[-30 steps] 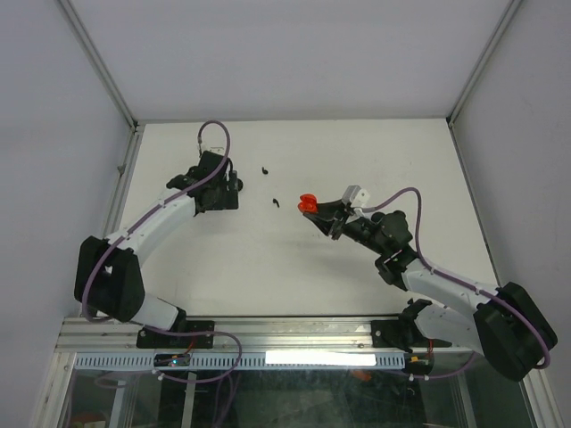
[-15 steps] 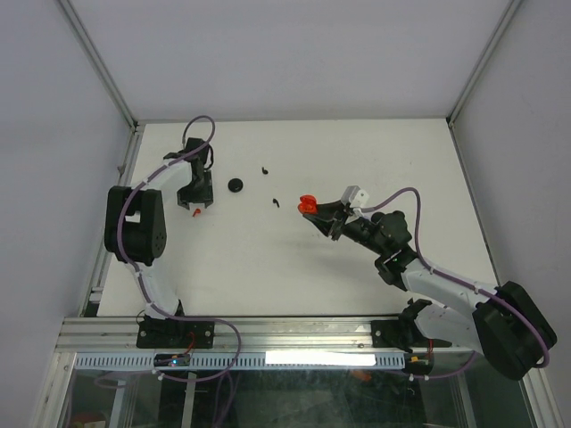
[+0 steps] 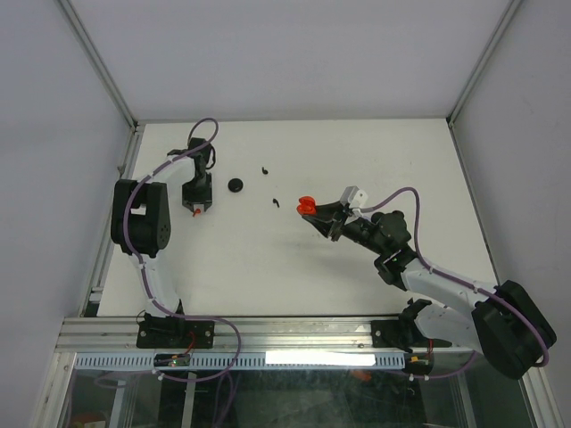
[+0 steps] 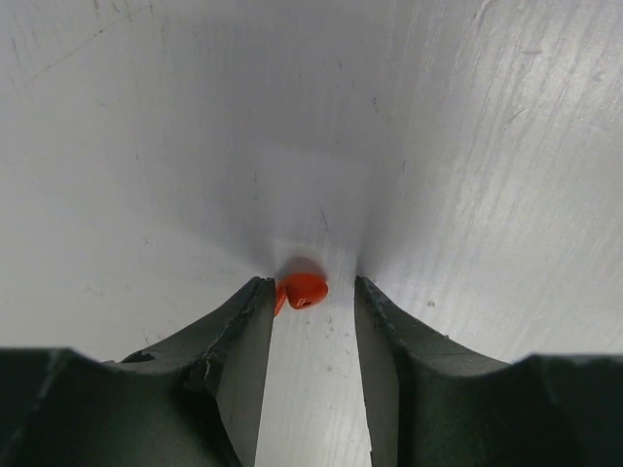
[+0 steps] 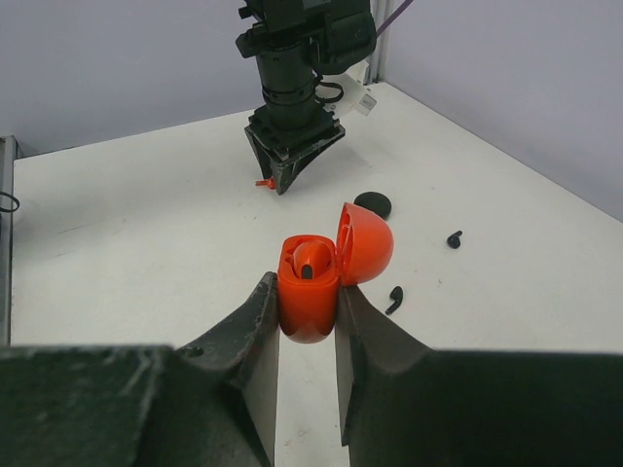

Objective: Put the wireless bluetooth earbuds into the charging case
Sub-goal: Pick up the earbud from the center of the board.

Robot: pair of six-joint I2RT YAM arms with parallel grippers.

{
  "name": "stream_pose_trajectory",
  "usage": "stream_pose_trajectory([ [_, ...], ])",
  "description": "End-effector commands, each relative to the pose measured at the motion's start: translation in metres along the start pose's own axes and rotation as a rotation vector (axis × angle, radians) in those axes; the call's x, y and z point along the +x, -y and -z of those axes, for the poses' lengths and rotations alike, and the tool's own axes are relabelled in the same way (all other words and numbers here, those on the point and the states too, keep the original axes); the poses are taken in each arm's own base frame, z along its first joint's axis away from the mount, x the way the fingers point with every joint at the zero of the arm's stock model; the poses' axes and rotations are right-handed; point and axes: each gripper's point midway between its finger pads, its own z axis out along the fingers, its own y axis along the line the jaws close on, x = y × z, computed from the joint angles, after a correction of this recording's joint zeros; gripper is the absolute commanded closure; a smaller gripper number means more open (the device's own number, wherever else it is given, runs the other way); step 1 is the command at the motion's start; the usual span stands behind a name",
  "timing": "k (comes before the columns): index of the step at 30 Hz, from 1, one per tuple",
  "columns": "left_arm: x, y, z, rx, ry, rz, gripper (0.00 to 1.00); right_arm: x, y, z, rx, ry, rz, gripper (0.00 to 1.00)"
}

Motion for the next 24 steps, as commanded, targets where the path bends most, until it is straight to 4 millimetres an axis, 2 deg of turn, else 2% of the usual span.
stream_pose_trajectory([
  [1, 0.000, 0.002, 0.000, 0.056, -0.025, -0.014, 0.63, -0.019, 0.001, -0.003, -0.008, 0.063, 0.027, 1.00],
  [8, 0.018, 0.018, -0.003, 0.154, -0.090, -0.015, 0.70, -0.022, 0.000, -0.002, -0.008, 0.067, 0.025, 1.00],
  [11, 0.019, 0.022, -0.003, 0.180, -0.092, -0.013, 0.74, -0.021, 0.000, -0.003, -0.011, 0.063, 0.024, 1.00],
  [15, 0.019, 0.026, 0.000, 0.208, -0.086, -0.009, 0.87, -0.020, -0.002, -0.005, -0.026, 0.060, 0.013, 1.00],
  [20, 0.010, 0.034, 0.020, 0.273, -0.025, 0.002, 0.90, -0.019, -0.004, -0.006, -0.042, 0.056, 0.008, 1.00],
  [24, -0.007, 0.046, 0.055, 0.350, 0.102, 0.014, 0.91, -0.022, -0.005, -0.008, -0.053, 0.064, 0.013, 1.00],
])
